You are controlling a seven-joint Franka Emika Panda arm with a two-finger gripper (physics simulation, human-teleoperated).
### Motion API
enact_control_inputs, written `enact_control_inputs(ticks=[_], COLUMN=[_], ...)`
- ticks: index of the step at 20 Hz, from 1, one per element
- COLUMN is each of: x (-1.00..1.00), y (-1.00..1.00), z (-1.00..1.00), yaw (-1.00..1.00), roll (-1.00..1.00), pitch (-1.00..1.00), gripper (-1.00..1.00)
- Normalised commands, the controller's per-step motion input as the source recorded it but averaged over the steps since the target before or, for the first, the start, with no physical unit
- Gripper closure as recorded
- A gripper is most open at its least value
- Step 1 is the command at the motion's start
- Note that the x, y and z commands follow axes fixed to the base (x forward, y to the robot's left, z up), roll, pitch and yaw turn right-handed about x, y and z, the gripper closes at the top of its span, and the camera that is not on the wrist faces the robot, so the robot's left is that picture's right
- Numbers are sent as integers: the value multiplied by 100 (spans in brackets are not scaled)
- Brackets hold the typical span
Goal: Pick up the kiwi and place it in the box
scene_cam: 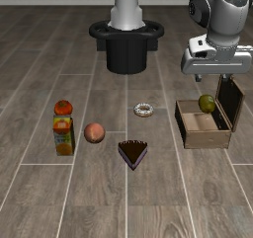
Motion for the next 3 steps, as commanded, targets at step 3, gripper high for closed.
enact_control_inputs(ticks=[3], x=[0], y=[0], z=[0], yaw=[0], roll=[0], pitch=[0], gripper=[-100])
